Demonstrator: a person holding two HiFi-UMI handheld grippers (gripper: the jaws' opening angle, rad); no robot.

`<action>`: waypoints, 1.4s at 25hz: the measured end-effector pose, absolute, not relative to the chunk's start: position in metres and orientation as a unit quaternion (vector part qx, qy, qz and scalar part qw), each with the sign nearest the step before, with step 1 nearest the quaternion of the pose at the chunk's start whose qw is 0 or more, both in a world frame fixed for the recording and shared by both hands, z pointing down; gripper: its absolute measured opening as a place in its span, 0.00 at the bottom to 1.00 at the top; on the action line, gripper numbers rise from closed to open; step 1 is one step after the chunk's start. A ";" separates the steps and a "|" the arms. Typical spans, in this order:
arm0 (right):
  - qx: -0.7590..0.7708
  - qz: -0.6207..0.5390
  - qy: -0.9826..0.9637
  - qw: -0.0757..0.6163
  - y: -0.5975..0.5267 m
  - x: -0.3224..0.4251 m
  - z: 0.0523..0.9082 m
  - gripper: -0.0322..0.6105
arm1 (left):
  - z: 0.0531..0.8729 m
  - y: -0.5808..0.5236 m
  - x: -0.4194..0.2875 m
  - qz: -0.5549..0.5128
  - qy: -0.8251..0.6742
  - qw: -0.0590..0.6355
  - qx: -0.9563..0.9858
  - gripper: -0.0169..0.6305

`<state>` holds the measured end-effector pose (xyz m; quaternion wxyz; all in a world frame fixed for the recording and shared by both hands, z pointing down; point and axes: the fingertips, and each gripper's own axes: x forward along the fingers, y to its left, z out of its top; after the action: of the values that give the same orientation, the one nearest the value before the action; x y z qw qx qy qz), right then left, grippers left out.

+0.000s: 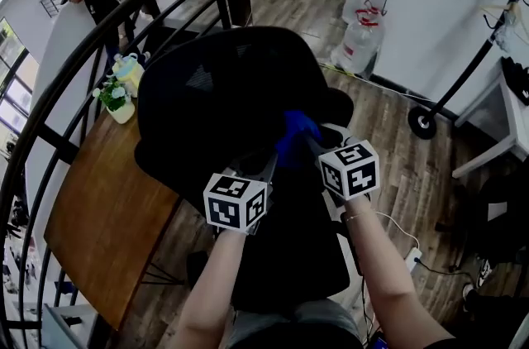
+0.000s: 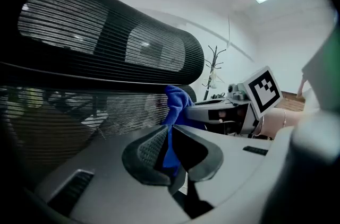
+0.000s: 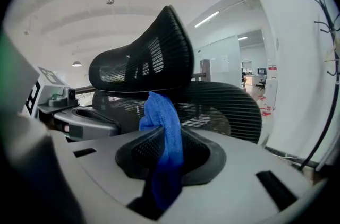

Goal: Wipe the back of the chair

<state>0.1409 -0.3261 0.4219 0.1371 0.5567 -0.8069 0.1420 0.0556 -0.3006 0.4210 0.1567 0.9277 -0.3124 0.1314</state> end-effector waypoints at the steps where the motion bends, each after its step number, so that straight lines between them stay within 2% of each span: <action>1: 0.563 0.143 -0.803 0.137 -0.326 0.148 0.422 0.19 | 0.422 -0.301 0.061 0.132 -0.307 0.157 0.929 0.08; 12: 0.622 0.151 -0.757 0.134 -0.312 0.210 0.423 0.19 | 0.419 -0.297 0.085 0.132 -0.277 0.158 0.939 0.08; 18: 0.626 0.151 -0.757 0.110 -0.289 0.208 0.408 0.18 | 0.418 -0.285 0.079 0.127 -0.274 0.167 0.938 0.08; 25: 0.601 0.130 -0.785 0.074 -0.258 0.165 0.390 0.18 | 0.420 -0.271 0.046 0.128 -0.301 0.173 0.929 0.08; 35: 0.487 0.144 -0.858 0.080 -0.252 0.043 0.405 0.17 | 0.437 -0.249 -0.054 0.127 -0.398 0.202 0.886 0.08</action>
<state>0.0428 -0.2517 0.4053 0.0801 0.4867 -0.8579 0.1440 -0.0535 -0.2493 0.4374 0.2017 0.8862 -0.3975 0.1266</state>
